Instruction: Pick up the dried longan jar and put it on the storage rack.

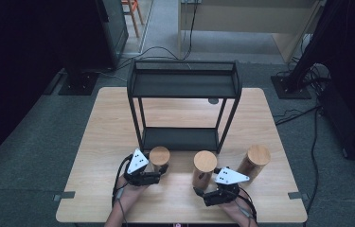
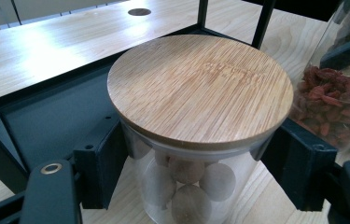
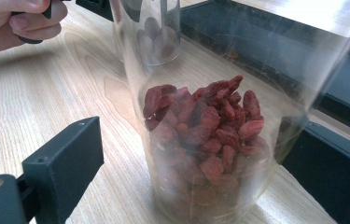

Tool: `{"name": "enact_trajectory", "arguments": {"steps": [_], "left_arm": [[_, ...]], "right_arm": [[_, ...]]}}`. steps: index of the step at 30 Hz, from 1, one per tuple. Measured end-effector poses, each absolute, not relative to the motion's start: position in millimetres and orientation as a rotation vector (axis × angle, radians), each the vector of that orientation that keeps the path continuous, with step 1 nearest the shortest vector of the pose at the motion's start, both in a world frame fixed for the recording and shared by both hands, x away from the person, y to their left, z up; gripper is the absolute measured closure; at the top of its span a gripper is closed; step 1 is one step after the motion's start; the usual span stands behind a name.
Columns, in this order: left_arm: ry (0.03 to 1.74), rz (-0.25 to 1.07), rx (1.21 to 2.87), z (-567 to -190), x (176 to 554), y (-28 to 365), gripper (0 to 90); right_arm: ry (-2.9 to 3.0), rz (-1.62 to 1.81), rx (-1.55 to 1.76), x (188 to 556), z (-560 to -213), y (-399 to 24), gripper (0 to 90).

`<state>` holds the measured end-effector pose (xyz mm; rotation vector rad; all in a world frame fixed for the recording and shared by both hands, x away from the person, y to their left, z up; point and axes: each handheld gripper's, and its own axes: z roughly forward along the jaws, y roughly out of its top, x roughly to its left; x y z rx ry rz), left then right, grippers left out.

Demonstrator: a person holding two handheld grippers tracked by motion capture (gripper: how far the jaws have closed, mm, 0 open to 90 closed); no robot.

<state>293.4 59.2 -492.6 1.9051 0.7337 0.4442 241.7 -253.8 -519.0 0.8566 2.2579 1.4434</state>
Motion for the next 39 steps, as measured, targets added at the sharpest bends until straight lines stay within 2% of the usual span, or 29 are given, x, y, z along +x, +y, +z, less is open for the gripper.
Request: {"name": "enact_trajectory", "arguments": {"steps": [39], "left_arm": [[0.795,0.496,1.892,-491.0,310.4,56.6,26.3]], "right_arm": [[2.261,1.442,0.852,241.3,-519.0,-253.7,6.1]]}}
